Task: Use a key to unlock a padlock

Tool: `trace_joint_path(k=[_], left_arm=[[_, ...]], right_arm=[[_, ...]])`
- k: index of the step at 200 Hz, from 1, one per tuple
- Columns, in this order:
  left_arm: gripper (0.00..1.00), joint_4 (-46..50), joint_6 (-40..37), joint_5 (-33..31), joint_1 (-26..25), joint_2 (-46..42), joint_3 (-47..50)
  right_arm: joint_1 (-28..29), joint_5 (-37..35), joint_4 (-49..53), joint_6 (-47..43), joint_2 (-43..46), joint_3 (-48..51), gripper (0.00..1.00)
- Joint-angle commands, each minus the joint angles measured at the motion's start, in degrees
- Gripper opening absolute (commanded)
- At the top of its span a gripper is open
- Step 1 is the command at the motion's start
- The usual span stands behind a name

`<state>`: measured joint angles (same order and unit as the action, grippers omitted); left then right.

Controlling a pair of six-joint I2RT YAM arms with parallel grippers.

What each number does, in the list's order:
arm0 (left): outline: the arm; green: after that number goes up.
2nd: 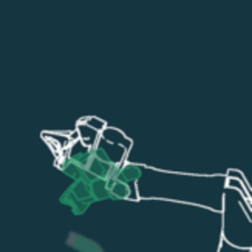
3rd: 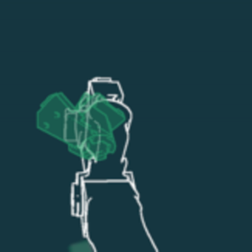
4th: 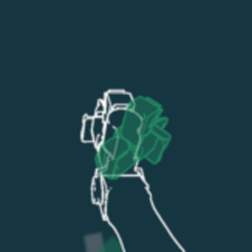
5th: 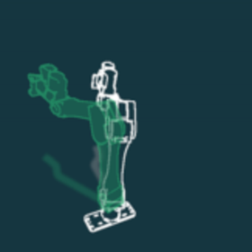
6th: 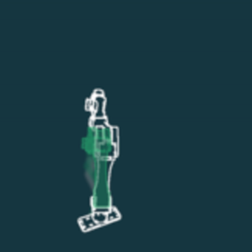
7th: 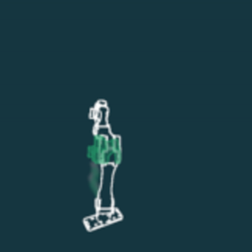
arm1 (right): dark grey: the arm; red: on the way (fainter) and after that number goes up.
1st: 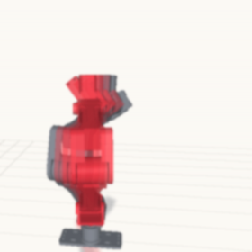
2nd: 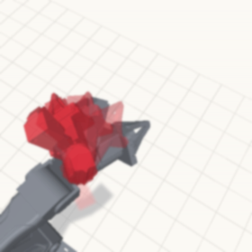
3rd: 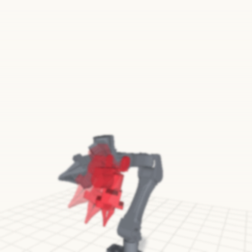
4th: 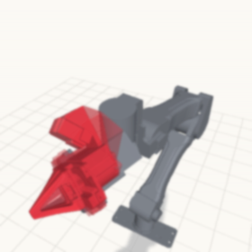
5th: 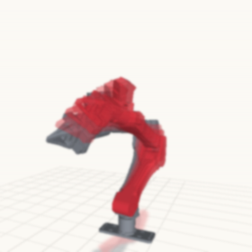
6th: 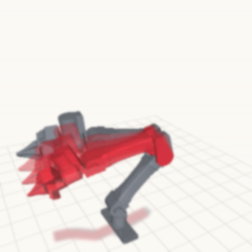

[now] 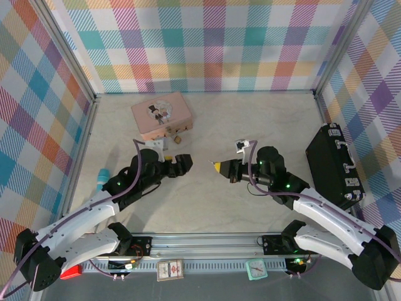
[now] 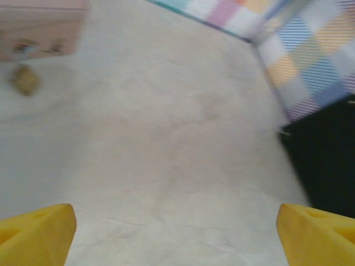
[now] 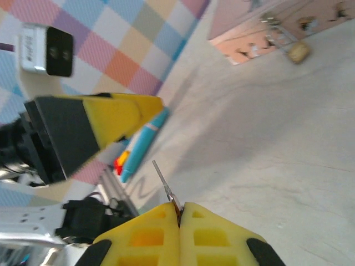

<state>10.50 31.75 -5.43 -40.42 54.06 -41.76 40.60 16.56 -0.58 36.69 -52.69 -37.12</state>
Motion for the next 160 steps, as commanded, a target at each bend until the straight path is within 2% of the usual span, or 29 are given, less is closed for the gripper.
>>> trace_joint_path(k=[1,20,43,59,74,89,136,160], left_arm=[[0.90,10.1,-6.5,-6.8,1.1,5.8,-5.0],[0.88,7.9,-8.3,-10.4,1.1,9.1,-5.5],[0.92,1.7,-10.4,-14.1,2.0,12.8,-5.5],[0.90,-0.5,-9.5,-9.3,6.0,17.5,-6.9],[0.88,-8.4,-6.8,-3.2,10.3,21.7,-5.4],[0.87,-16.7,-3.0,0.0,13.5,26.4,-4.0],[0.81,-41.4,6.3,3.2,16.2,40.8,-1.9],[0.78,-47.8,8.8,0.8,16.7,46.2,-1.5]], right_arm=[[0.0,-7.2,12.0,-5.6,0.7,-1.8,0.00],[0.0,-9.8,14.7,-7.4,1.9,-1.4,0.00],[0.0,-12.3,15.7,-8.6,4.8,0.4,0.00],[0.0,-12.9,15.4,-8.9,6.9,2.0,0.00],[0.0,-13.0,14.4,-8.9,8.7,3.9,0.00],[0.0,-12.7,13.1,-8.6,10.1,5.7,0.00],[0.0,-12.0,9.9,-10.0,13.3,9.7,0.00],[0.0,-11.4,9.7,-11.6,14.8,10.7,0.00]])
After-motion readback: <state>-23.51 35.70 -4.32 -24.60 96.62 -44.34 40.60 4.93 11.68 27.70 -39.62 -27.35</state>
